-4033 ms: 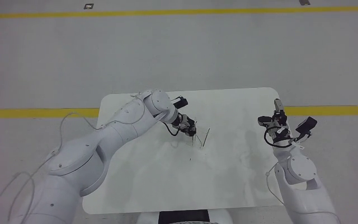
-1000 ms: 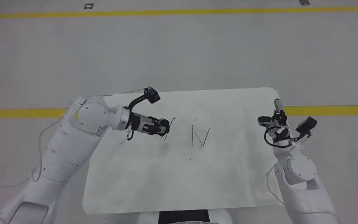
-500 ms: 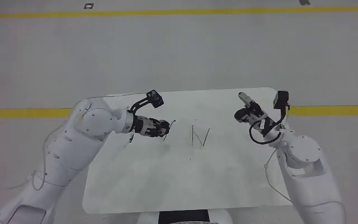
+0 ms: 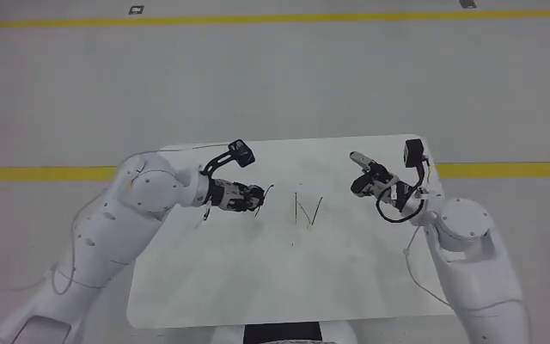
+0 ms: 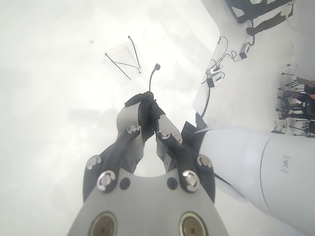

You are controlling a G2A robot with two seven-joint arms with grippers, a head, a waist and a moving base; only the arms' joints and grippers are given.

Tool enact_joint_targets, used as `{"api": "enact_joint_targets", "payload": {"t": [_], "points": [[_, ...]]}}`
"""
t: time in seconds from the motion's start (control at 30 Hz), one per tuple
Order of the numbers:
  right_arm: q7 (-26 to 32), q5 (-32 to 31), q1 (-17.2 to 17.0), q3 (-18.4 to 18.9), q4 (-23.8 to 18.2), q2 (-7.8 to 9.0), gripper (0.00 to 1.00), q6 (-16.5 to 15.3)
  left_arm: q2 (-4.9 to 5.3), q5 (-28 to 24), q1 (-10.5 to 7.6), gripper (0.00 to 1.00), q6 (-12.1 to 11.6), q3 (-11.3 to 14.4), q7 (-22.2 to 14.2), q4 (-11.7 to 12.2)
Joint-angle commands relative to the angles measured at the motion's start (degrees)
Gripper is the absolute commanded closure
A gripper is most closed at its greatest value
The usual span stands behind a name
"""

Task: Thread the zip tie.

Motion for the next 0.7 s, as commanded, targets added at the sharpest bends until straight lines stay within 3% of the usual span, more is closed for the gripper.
{"api": "enact_joint_targets", "payload": {"t": [0.0, 0.2, 0.37, 0.67], "points": [[4.41, 0.5, 1.93, -0.75, 2.86, 0.61, 0.0, -0.04, 0.15, 0.49, -0.32, 1.0, 0.01, 0.76, 0.65, -0.15], [13.58, 1.27, 10.86, -6.66, 13.18, 2.85, 0.0, -0.04, 0.87, 2.38, -1.79, 1.0, 0.01, 3.71, 2.84, -0.47], [18.49, 5.03, 20.54, -16.23, 23.32, 4.28, 0.0, -0.04, 1.55, 1.93, -3.13, 1.0, 0.01, 5.51, 4.08, 0.44], [18.49, 5.03, 20.54, -16.23, 23.32, 4.28, 0.0, -0.04, 1.99, 1.54, -3.7, 1.0, 0.01, 5.96, 4.44, 0.75]]}}
